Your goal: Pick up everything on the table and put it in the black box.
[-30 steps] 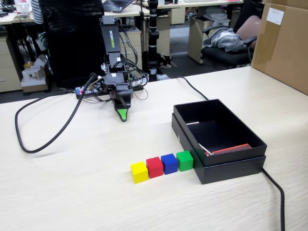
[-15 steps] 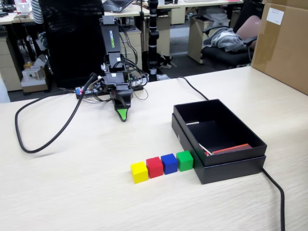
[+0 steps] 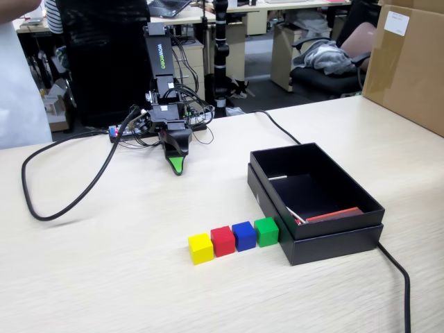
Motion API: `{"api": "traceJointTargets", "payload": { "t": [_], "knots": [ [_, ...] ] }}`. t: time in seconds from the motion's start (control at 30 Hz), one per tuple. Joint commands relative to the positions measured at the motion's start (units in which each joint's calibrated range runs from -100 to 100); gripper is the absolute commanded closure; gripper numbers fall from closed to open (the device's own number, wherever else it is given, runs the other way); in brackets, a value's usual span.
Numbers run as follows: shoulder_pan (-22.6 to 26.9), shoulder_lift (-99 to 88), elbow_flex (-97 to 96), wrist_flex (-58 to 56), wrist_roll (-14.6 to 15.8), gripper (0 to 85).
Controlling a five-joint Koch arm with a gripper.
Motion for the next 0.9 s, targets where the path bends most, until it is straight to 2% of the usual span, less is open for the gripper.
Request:
{"api": "traceJointTargets", "payload": {
  "t": [0.0, 0.1, 0.37, 0.5, 0.63, 0.87],
  "knots": [
    [0.0, 0.4, -1.3, -0.8, -0.3, 36.6],
    [0.0, 0.9, 0.7, -2.1, 0.1, 36.4],
    [-0.3, 12.1, 26.6, -22.2, 0.9, 37.9],
    [-0.7, 25.5, 43.7, -32.2, 1.3, 37.9],
    [-1.8, 41.6, 60.1, -36.9, 1.8, 37.9],
    [-2.4, 75.7, 98.6, -51.0, 2.1, 37.8]
  ]
}}
